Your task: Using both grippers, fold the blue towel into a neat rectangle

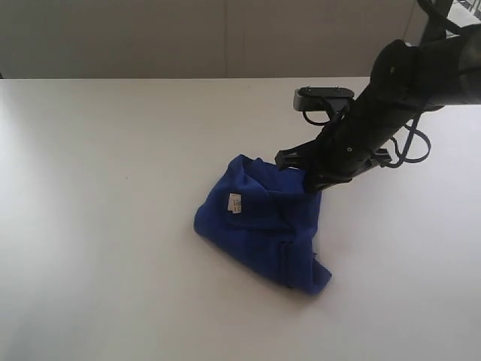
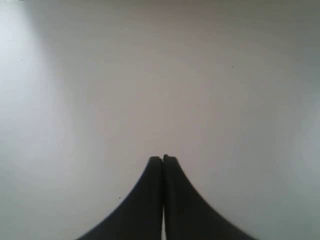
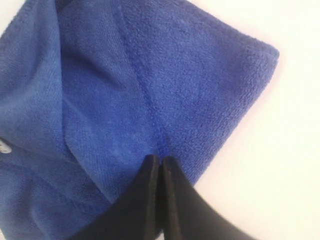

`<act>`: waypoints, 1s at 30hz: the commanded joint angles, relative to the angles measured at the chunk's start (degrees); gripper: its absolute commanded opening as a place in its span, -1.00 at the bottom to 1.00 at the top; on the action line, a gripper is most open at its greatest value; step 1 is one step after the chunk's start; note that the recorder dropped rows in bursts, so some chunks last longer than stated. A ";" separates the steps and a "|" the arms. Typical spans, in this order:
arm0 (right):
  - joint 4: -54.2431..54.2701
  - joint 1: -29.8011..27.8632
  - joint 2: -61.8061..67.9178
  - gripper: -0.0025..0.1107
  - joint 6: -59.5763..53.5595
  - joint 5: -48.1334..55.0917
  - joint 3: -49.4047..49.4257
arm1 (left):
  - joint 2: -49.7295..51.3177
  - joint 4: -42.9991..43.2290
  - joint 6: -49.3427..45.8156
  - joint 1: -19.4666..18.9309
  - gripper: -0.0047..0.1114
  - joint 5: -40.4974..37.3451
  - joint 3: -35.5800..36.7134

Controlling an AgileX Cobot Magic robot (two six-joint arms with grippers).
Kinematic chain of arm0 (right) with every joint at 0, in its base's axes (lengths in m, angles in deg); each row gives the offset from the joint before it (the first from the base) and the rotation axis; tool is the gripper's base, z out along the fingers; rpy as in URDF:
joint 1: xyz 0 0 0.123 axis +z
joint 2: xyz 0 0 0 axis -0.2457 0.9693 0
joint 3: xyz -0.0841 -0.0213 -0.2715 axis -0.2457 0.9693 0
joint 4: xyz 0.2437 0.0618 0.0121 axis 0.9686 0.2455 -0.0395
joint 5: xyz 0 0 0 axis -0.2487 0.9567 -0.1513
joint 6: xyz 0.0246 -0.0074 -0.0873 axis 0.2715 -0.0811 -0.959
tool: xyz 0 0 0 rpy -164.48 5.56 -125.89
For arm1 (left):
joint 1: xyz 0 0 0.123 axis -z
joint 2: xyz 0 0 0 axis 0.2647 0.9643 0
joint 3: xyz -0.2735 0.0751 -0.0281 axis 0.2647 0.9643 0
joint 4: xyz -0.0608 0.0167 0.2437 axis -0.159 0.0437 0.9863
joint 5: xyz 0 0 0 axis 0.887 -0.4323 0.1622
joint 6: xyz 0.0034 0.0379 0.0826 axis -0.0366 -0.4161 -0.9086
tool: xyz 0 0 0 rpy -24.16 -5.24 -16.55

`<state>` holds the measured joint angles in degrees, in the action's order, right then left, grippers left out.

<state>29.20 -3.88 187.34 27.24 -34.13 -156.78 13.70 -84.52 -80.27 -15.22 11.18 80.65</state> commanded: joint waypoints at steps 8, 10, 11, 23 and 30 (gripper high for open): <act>-0.45 -0.09 -0.56 -0.96 -0.24 -1.10 0.35 | -0.25 -0.23 -2.07 -0.03 -0.92 0.19 0.40; -0.56 -0.09 -0.56 -0.96 -0.95 -1.32 0.35 | -0.25 -0.23 -2.07 -0.03 -0.92 0.19 0.40; -0.56 -0.09 -0.56 -0.96 -1.54 -1.32 0.35 | -0.25 -0.23 -2.07 -0.03 -0.92 0.19 0.40; -0.56 -0.09 -0.56 -0.96 -1.80 -1.32 0.35 | -0.25 0.64 -5.64 -0.03 -0.92 7.51 0.40; -0.56 -0.09 -0.56 -0.96 -1.79 -0.95 0.35 | -0.25 0.64 -3.20 -0.03 -0.92 23.70 0.40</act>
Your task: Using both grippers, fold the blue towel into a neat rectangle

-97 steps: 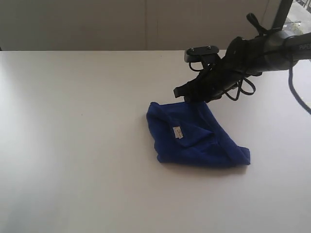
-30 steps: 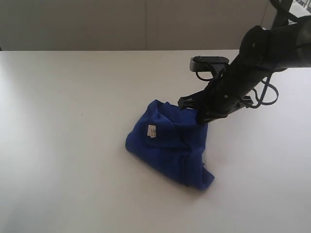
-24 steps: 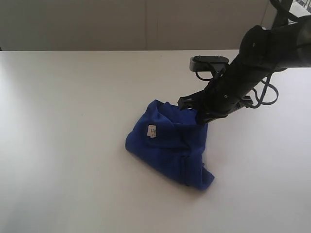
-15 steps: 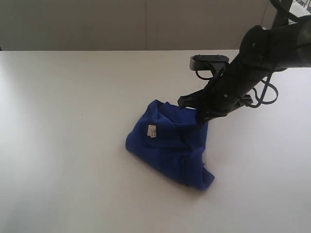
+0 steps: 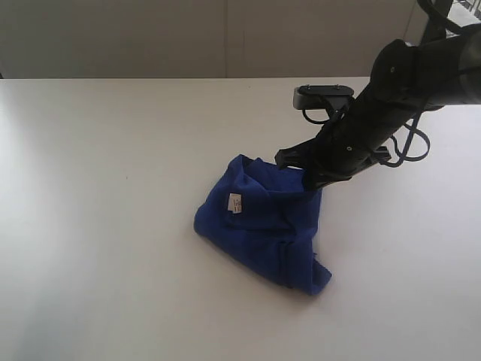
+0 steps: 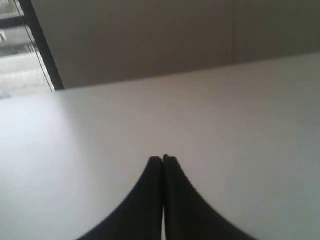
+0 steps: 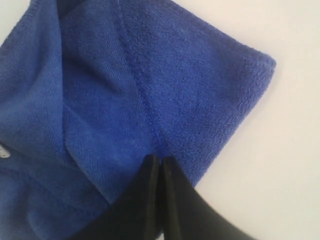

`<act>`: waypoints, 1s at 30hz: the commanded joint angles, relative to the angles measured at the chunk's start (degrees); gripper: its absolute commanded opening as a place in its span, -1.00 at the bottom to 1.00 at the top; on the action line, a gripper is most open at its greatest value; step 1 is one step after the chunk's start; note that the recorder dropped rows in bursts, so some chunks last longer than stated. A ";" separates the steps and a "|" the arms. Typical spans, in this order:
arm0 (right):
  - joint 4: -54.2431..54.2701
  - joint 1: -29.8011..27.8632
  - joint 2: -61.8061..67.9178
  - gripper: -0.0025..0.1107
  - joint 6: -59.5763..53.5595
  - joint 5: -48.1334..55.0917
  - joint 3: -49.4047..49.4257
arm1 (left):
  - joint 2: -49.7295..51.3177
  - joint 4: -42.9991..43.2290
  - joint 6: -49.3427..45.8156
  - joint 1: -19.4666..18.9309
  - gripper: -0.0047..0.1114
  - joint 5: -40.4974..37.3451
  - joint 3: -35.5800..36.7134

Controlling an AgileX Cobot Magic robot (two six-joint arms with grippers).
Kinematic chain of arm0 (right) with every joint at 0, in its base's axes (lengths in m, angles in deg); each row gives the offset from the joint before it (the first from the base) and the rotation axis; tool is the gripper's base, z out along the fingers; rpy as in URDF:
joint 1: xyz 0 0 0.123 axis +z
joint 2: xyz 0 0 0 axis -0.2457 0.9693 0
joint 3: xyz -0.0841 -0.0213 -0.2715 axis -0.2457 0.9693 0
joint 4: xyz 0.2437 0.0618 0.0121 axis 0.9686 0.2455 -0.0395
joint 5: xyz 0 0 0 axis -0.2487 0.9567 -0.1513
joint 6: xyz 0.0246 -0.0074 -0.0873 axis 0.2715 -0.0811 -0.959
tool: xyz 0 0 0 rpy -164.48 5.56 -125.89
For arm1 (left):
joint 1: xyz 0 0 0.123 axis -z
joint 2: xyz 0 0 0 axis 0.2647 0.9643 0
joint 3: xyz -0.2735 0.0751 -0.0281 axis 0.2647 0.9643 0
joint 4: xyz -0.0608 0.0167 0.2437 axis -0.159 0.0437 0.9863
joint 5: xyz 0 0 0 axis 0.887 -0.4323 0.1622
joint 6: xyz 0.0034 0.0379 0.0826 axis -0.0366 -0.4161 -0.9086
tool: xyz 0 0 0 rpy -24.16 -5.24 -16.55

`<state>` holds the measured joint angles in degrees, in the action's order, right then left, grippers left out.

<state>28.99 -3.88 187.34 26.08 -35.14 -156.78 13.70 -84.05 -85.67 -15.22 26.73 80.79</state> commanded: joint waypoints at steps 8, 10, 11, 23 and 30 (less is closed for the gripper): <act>-0.69 -0.09 -0.56 -0.96 -1.68 -0.11 0.35 | -0.25 0.17 2.88 -0.03 -0.92 16.44 0.26; -0.69 -0.09 -0.56 -0.96 -1.68 -0.11 0.35 | -0.25 0.17 2.88 -0.03 -0.92 18.10 0.26; -0.69 -0.09 -0.56 -0.96 -1.68 -0.11 0.35 | -0.25 0.17 2.88 -0.03 -0.92 18.57 0.26; -0.62 -0.09 -0.56 -0.96 -1.68 -0.46 0.35 | 2.80 0.17 4.22 -0.03 -0.92 -8.16 -13.79; -0.62 -0.09 -0.56 -0.96 -1.68 -0.46 0.35 | 12.67 -0.42 4.65 -0.03 -0.92 -18.05 -21.58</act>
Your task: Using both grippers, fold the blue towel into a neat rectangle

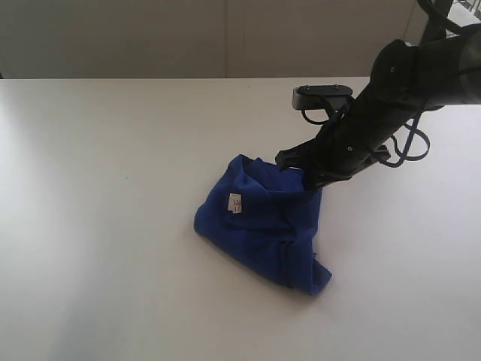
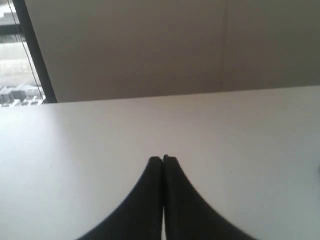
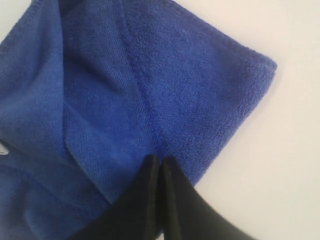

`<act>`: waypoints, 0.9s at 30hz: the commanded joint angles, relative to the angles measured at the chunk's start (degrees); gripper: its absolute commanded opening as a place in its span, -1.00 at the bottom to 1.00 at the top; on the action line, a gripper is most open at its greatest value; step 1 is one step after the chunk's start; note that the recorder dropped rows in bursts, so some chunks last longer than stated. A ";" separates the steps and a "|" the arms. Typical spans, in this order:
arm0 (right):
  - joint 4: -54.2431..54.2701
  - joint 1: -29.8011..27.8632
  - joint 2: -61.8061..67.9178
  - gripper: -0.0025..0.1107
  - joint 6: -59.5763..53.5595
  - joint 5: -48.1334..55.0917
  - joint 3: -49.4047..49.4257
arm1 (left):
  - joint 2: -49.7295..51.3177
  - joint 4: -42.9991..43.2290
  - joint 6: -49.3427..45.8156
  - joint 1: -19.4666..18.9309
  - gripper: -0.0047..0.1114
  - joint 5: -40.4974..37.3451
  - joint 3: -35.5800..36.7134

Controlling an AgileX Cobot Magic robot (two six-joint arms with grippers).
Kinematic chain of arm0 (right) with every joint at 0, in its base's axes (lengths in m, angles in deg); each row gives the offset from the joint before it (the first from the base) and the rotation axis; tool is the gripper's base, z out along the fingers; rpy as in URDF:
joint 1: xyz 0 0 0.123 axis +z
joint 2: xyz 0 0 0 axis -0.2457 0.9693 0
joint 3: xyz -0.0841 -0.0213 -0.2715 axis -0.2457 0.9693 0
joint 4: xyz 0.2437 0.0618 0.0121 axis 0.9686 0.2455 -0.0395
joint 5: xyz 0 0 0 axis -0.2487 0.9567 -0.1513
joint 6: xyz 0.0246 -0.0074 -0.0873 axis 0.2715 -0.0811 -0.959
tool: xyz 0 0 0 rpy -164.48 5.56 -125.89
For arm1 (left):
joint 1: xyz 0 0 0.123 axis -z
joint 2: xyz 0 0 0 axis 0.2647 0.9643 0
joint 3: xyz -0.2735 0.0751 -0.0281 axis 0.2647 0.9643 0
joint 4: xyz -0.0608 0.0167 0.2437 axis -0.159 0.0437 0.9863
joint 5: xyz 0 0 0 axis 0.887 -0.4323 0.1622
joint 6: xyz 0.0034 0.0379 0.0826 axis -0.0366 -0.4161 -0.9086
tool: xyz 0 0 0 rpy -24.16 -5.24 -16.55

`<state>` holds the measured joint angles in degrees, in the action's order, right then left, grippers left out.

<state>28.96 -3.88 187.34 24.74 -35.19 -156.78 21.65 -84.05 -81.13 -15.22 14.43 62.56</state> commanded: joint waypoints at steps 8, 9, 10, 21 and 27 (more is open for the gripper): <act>-0.58 -0.09 -0.56 -0.96 -0.34 -0.41 0.35 | 15.49 -6.35 0.12 -0.03 -0.92 -12.94 -4.85; -0.58 -0.09 -0.56 -0.96 -0.34 -0.41 0.35 | 16.68 -6.62 0.12 -0.03 -0.92 -13.06 -4.85; -0.58 -0.09 -0.56 -0.96 -0.34 -0.41 0.35 | 17.55 -6.76 0.12 -0.03 -0.92 -13.06 -4.85; -0.58 -0.09 -0.56 -0.96 -0.34 -0.41 0.35 | 21.76 -6.76 0.12 -0.03 -0.92 -12.96 -4.85; -0.58 -0.09 -0.56 -0.96 -0.34 -0.29 0.35 | 21.78 -6.76 0.12 -0.03 -0.92 -13.33 -4.85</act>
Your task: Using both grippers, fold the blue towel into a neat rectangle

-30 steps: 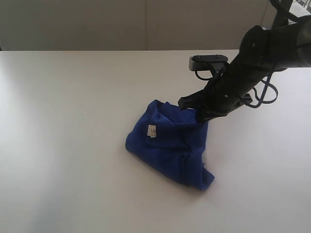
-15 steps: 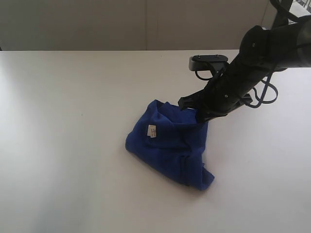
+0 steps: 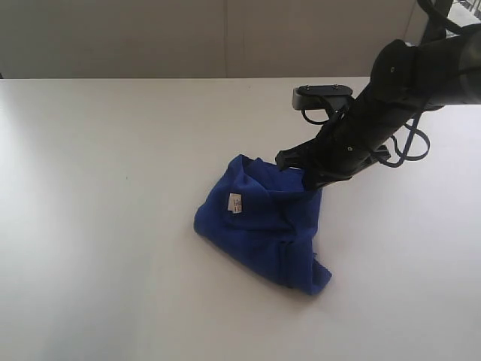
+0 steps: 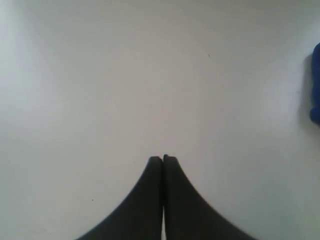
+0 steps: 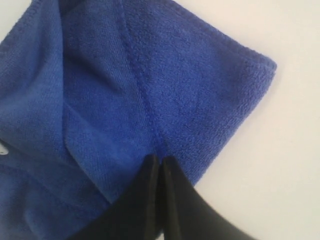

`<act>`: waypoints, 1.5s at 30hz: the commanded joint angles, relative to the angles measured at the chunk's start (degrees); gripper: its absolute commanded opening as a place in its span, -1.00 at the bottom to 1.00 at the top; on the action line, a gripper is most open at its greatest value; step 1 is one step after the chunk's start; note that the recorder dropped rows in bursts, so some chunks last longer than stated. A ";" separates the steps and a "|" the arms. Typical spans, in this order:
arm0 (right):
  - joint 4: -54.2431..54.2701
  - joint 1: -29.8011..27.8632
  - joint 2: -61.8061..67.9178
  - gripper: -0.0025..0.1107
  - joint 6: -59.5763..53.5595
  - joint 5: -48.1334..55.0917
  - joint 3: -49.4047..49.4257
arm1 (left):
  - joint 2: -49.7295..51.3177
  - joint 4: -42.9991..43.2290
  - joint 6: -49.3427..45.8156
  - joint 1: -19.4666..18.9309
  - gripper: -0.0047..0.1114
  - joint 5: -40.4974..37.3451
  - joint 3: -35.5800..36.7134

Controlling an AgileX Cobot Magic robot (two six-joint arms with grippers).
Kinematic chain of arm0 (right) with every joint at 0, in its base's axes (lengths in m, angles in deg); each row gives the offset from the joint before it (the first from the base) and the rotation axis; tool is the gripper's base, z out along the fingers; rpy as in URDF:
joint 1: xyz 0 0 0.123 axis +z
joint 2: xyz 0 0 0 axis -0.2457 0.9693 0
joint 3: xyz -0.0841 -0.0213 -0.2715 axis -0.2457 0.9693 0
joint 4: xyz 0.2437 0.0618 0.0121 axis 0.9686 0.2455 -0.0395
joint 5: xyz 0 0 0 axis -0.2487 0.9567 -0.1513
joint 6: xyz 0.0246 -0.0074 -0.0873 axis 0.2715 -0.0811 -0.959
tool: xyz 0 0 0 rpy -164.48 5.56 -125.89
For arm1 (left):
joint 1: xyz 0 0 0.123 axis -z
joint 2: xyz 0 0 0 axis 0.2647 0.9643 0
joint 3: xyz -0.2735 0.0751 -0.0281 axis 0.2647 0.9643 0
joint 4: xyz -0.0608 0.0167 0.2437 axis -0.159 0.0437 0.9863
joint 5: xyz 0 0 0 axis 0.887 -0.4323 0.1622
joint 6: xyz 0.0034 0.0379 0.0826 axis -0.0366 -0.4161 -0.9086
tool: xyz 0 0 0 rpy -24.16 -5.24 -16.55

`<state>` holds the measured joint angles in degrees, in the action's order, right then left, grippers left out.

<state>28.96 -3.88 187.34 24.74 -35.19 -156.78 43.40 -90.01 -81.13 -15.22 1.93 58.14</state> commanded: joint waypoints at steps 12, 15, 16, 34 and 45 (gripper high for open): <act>-0.58 -0.09 -0.56 -0.96 -0.34 -0.05 0.84 | 0.03 -0.80 0.12 -0.03 -0.92 -1.20 -0.44; -0.58 -0.09 -0.56 -0.96 -0.34 0.06 0.84 | 0.03 -0.80 0.12 -0.03 -0.92 -1.20 -0.44; -0.58 -0.09 -0.56 -0.96 -0.34 0.06 0.84 | 0.03 -0.80 0.12 -0.03 -0.92 -1.20 -0.44; -0.58 -0.09 -0.56 -0.96 -0.34 -0.55 0.84 | 20.11 -40.43 -36.34 -0.03 -0.92 -3.87 -0.52; -0.58 -0.09 -0.56 -0.96 -0.34 -1.39 0.84 | 24.53 -42.90 -39.67 9.79 -0.92 0.42 -4.84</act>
<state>28.96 -3.88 187.34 24.74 -36.27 -156.17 67.30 -131.74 -120.34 -8.19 1.37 54.79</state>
